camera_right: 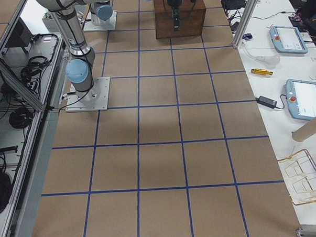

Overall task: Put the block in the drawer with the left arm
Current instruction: 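Move the left gripper down beside the cabinet to the drawer handle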

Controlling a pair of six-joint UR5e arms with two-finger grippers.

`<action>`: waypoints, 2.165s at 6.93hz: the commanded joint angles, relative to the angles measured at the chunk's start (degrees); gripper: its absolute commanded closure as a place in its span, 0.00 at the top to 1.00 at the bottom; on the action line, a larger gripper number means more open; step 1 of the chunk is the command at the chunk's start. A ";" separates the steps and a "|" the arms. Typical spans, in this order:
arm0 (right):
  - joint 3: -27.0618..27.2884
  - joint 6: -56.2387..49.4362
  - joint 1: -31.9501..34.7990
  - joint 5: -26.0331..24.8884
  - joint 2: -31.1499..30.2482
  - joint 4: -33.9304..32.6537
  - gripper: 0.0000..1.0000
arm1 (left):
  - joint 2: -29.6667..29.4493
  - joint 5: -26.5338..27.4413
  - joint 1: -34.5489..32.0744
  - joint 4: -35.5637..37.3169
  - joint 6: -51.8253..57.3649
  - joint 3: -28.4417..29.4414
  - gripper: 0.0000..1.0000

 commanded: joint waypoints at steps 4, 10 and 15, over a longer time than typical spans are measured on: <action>0.00 0.00 0.01 0.09 -0.08 0.00 1.00 | -4.13 -2.89 0.19 4.11 -1.49 -3.62 1.00; 0.00 0.00 -0.07 0.09 -0.08 0.00 1.00 | -7.74 -3.42 0.10 5.25 -0.01 -2.83 1.00; 0.00 0.00 0.01 0.00 -0.08 0.00 1.00 | -9.05 -7.46 -0.25 5.43 -0.18 -2.92 1.00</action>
